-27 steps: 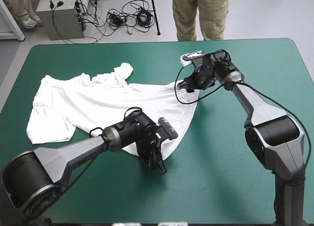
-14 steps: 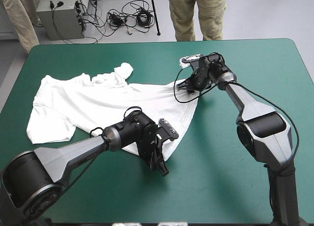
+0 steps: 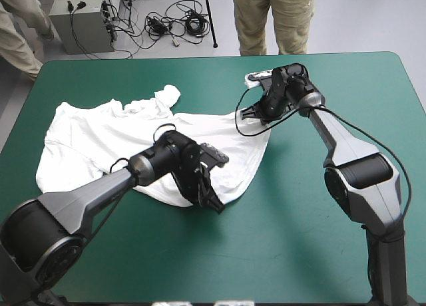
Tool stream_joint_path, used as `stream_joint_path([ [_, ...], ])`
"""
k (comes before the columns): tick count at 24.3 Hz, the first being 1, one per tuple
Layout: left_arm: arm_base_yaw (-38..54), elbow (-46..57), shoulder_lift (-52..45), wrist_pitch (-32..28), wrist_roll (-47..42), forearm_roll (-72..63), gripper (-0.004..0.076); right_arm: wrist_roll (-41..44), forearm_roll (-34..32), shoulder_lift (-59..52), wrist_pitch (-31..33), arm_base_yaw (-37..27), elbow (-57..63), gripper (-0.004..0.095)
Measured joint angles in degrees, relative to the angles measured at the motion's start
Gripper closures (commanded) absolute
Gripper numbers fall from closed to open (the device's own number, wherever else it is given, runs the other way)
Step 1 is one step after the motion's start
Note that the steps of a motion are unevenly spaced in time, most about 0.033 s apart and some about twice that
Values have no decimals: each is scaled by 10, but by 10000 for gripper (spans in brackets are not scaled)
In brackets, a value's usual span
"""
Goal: Fold the cloth
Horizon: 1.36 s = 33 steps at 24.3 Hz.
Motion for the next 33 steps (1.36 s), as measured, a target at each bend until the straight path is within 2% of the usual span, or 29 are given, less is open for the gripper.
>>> stream_joint_path([
  [8, 190, -134, -115, 3, 8, 4, 733, -24, 4, -192, 15, -35, -6, 925],
  [12, 249, -208, -158, -30, 11, 22, 733, -30, -22, -276, -13, -40, -6, 925],
  [13, 258, -235, -171, -56, 26, 24, 733, -31, -27, -307, -32, -40, -6, 925],
  [19, 261, -337, -210, -166, 79, 19, 733, -48, -33, -406, -123, -40, -6, 925],
  [27, 261, -402, -241, -265, 107, 15, 733, -81, -33, -471, -255, -40, -9, 924],
  [33, 261, -426, -273, -325, 118, 14, 733, -123, -22, -512, -310, -40, -10, 924],
])
